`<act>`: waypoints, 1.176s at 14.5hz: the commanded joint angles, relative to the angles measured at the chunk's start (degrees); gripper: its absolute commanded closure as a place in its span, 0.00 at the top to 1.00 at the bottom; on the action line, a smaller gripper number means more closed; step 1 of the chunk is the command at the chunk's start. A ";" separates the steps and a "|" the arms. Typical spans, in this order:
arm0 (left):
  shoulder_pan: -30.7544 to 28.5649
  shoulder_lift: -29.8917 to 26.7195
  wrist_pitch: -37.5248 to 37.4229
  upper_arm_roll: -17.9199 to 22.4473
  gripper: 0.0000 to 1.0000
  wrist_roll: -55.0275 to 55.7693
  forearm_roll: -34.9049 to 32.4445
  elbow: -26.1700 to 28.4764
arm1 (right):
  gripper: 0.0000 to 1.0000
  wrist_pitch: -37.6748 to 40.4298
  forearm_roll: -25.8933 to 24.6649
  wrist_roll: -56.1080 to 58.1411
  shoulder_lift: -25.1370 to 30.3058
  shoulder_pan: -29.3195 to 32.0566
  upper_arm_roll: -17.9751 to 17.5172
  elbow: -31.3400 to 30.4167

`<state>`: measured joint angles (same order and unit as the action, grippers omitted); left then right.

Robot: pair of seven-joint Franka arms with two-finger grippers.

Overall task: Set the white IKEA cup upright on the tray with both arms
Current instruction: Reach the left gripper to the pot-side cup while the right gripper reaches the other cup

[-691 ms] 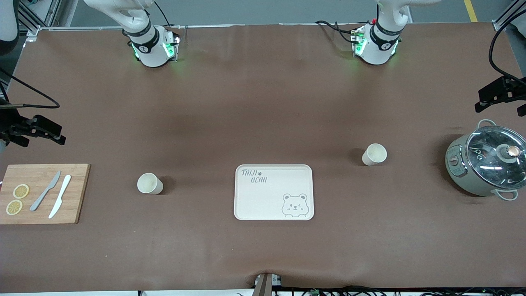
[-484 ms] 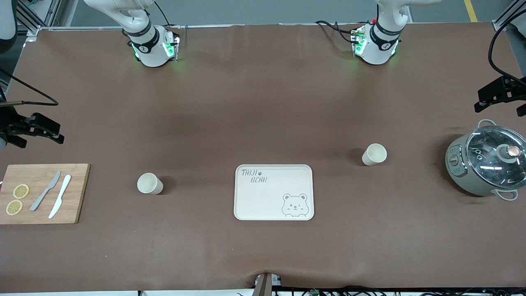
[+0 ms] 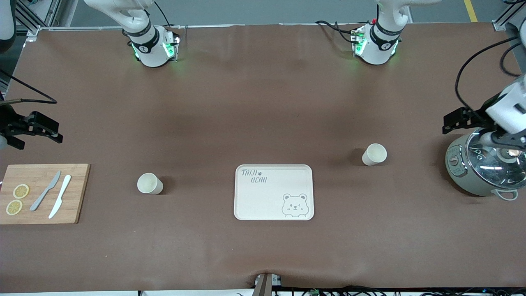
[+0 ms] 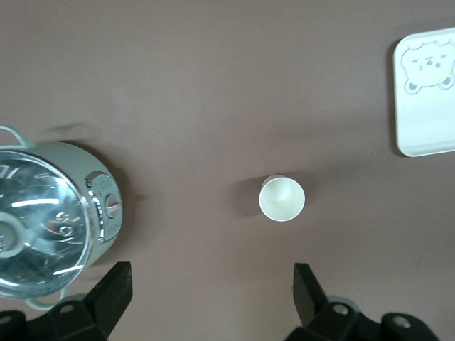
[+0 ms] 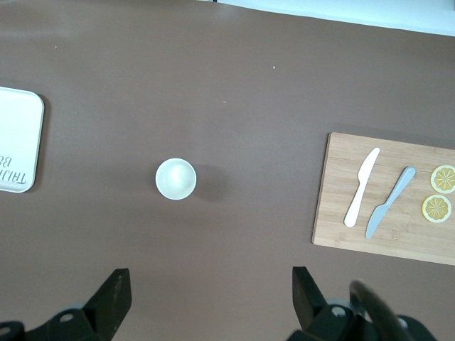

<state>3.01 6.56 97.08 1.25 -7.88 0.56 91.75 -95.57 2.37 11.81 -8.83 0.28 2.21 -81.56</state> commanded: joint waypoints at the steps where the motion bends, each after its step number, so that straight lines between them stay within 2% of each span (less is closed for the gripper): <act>1: -0.81 -2.69 5.64 -0.64 1.00 -0.73 -0.30 7.37 | 1.00 -1.54 0.71 1.02 0.39 1.12 -0.01 0.00; 8: -0.47 -2.26 20.93 -1.87 1.00 0.23 -0.30 22.50 | 1.00 -3.74 0.71 0.58 -0.75 1.13 -0.10 0.00; 12: -0.55 -0.42 35.07 -2.13 1.00 0.85 -0.30 31.72 | 1.00 -6.28 0.71 0.41 -2.42 1.04 -0.01 -0.09; 15: -0.38 2.83 42.46 -3.00 1.00 2.16 -0.30 34.28 | 1.00 -8.30 0.89 0.32 -4.87 1.48 -0.01 -0.18; 17: -0.03 4.07 44.24 -3.62 1.00 4.35 -0.30 34.55 | 1.00 -9.46 0.89 0.49 -6.02 1.56 -0.10 -0.36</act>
<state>2.93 10.30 139.41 -1.27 -6.00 0.56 125.70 -104.10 2.40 11.90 -13.63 0.75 2.76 -82.22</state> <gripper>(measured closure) 0.000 0.000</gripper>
